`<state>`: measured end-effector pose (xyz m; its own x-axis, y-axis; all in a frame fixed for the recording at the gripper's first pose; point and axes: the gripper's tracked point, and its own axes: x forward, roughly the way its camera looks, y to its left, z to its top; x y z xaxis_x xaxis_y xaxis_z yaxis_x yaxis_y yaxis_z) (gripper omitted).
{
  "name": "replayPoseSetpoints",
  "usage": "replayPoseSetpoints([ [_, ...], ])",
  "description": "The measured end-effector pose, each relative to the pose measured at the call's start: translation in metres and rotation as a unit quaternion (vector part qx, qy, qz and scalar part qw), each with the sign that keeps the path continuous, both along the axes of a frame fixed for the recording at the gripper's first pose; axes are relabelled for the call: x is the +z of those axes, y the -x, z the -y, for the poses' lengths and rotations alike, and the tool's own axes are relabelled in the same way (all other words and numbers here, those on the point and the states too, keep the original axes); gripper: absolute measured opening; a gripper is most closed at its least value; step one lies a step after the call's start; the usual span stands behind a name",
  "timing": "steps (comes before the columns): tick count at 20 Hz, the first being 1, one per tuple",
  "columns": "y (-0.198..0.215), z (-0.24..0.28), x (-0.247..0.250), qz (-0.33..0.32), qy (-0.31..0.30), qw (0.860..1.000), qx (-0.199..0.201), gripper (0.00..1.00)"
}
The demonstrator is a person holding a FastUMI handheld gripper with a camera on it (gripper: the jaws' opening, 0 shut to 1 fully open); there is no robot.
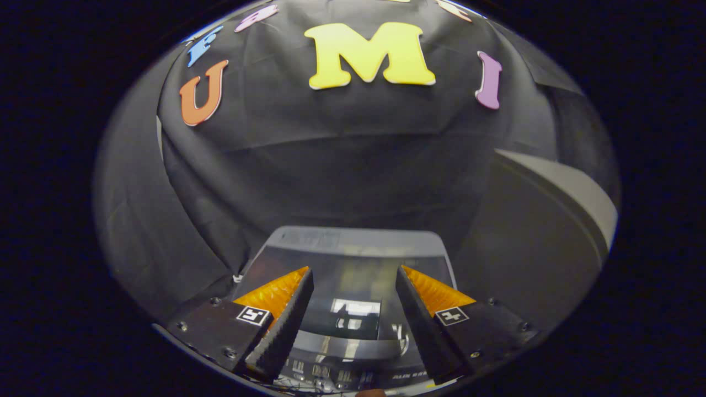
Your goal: Put the clothes into the washing machine and then close the washing machine lid.
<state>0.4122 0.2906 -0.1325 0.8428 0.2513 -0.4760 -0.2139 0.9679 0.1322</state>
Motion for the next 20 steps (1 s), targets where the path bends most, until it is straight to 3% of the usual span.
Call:
replayPoseSetpoints([
  [4,0.028,0.018,-0.006,-0.019,-0.012,1.000,-0.006,0.94],
  [9,0.075,0.053,0.058,0.049,-0.027,0.998,0.004,0.96],
  [15,0.178,0.140,0.133,0.177,0.020,0.984,0.011,0.96],
  [20,0.273,0.246,0.174,0.236,0.030,0.971,-0.025,0.97],
])
